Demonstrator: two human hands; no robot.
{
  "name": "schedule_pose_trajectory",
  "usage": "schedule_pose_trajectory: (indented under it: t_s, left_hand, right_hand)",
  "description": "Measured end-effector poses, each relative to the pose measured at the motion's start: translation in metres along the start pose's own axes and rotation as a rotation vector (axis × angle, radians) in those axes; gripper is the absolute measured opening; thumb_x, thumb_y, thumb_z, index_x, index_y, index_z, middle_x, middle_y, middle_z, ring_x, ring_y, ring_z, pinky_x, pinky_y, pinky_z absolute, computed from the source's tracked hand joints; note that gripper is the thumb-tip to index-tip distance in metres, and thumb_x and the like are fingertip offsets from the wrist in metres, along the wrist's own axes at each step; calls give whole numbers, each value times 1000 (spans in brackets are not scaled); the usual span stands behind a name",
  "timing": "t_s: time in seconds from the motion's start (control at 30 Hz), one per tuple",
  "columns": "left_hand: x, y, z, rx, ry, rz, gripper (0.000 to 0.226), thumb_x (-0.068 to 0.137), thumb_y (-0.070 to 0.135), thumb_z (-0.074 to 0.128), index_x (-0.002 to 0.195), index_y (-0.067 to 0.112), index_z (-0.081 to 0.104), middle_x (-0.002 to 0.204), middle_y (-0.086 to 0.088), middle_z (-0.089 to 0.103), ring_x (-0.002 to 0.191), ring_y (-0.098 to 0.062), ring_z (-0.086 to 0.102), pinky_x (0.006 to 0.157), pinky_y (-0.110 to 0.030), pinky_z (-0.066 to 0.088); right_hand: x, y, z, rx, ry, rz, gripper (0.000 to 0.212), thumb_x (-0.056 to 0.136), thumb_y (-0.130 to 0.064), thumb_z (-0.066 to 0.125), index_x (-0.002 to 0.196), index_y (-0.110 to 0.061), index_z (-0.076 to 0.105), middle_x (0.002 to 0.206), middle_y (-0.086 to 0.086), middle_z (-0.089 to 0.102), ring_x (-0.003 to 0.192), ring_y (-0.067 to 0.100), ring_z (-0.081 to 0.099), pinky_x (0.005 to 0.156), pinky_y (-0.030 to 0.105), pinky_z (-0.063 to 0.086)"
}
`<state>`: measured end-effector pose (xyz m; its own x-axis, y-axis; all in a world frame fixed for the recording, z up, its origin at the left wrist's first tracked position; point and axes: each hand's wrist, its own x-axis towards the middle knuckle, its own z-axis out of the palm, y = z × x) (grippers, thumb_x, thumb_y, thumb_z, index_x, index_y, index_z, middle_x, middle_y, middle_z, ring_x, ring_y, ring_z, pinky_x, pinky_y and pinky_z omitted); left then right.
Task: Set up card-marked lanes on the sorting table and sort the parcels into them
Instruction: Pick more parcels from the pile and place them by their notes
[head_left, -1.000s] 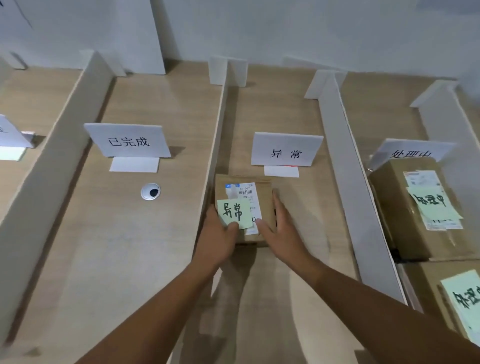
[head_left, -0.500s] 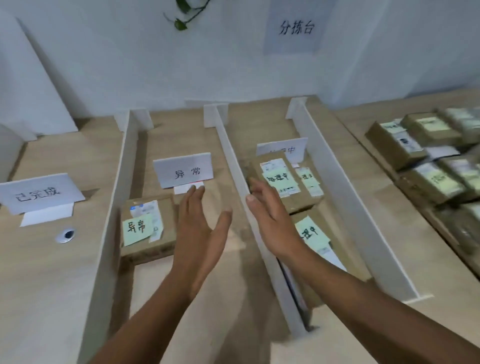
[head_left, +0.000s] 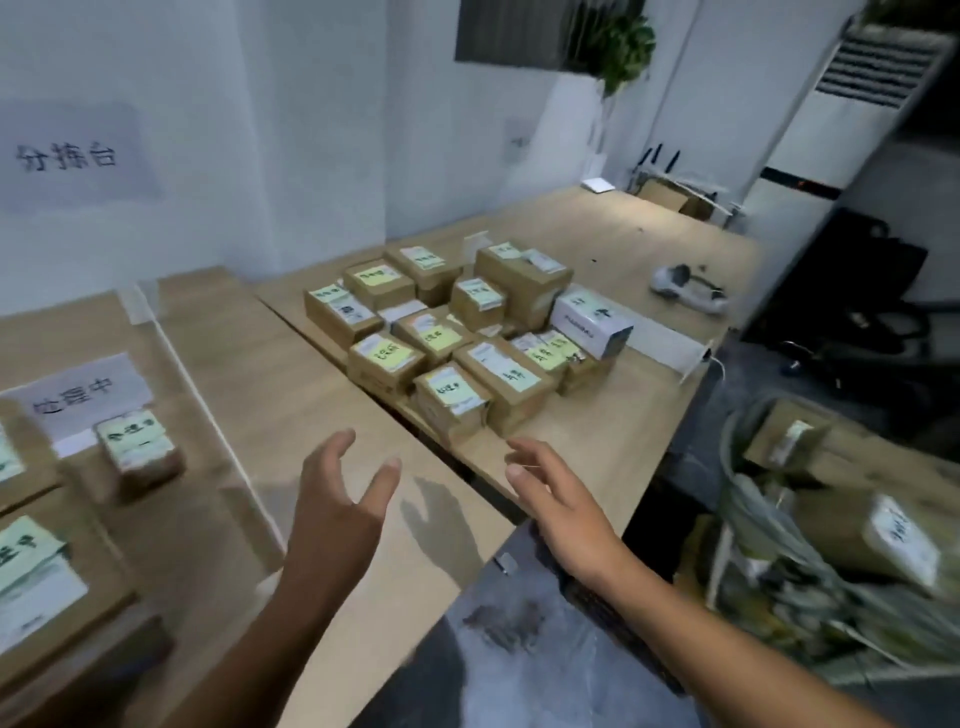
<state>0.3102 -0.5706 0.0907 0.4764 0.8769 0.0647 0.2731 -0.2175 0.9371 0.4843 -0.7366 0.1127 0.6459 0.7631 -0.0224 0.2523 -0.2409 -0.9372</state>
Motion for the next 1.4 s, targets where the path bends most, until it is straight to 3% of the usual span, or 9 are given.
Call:
schedule_pose_trajectory:
  t_s: [0.23, 0.53, 0.77, 0.87, 1.03, 1.17, 1.27, 1.33, 1.4]
  left_hand:
    - [38, 51, 150, 24, -152, 36, 60, 95, 47, 64, 149, 29, 43, 154, 7, 43, 134, -8, 41, 106, -31, 34]
    - [151, 62, 324, -19, -220, -66, 64, 96, 46, 63, 151, 22, 40, 154, -6, 44, 137, -24, 45, 109, -53, 44]
    - [244, 95, 432, 57, -220, -61, 72, 93, 59, 59, 151, 21, 41, 154, 0, 44, 128, -10, 43, 96, -31, 35]
    - [279, 101, 482, 97, -221, -115, 73, 94, 56, 60, 153, 18, 39, 157, -3, 41, 140, -18, 41, 100, -29, 31]
    - [340, 98, 570, 179, -205, -227, 78, 96, 57, 56, 156, 12, 33, 161, -9, 34, 144, -25, 38, 112, -35, 33]
    - [370, 91, 624, 124, -99, -289, 67, 96, 52, 60, 151, 17, 42, 145, 7, 50, 127, -12, 51, 90, -20, 32]
    - [385, 87, 648, 103, -180, -274, 52, 96, 35, 63, 144, 19, 50, 144, 5, 56, 124, -15, 57, 98, -29, 47]
    - [381, 89, 651, 85, -212, -271, 48, 91, 26, 62, 138, 23, 50, 139, 2, 59, 118, -17, 61, 96, -39, 54]
    - [367, 95, 642, 57, -172, -265, 44, 87, 29, 64, 126, 34, 44, 132, 10, 57, 112, -10, 61, 82, -27, 55]
  right_hand:
    - [35, 54, -113, -14, 83, 44, 35, 102, -40, 57, 136, -37, 55, 129, -13, 60, 114, -13, 53, 87, 4, 42]
    - [188, 137, -226, -87, 73, 117, 39, 103, -37, 58, 142, -33, 53, 132, -15, 58, 118, -17, 49, 85, 1, 40]
    - [324, 168, -326, -127, 146, 88, 25, 97, -45, 62, 120, -52, 56, 127, -19, 61, 118, -10, 54, 83, 0, 41]
    - [383, 189, -357, -151, 143, 79, 33, 86, -60, 57, 119, -54, 56, 124, -22, 59, 117, -11, 53, 85, 7, 43]
    - [501, 242, -392, -234, 105, 59, 42, 99, -42, 61, 139, -31, 51, 133, -8, 52, 122, 5, 53, 102, 30, 45]
    - [571, 273, -394, -290, -52, 122, 54, 99, -46, 59, 148, -27, 44, 140, 0, 50, 127, 16, 52, 108, 41, 46]
    - [586, 286, -386, -287, -193, 83, 35, 98, -40, 61, 131, -34, 51, 132, -3, 59, 124, 19, 58, 102, 39, 49]
    - [577, 288, -386, -293, -164, 27, 38, 95, -38, 64, 132, -30, 54, 131, -3, 62, 119, 18, 60, 100, 40, 52]
    - [557, 282, -390, -252, -98, -26, 38, 94, -36, 67, 129, -35, 54, 127, -6, 62, 114, 15, 60, 94, 42, 56]
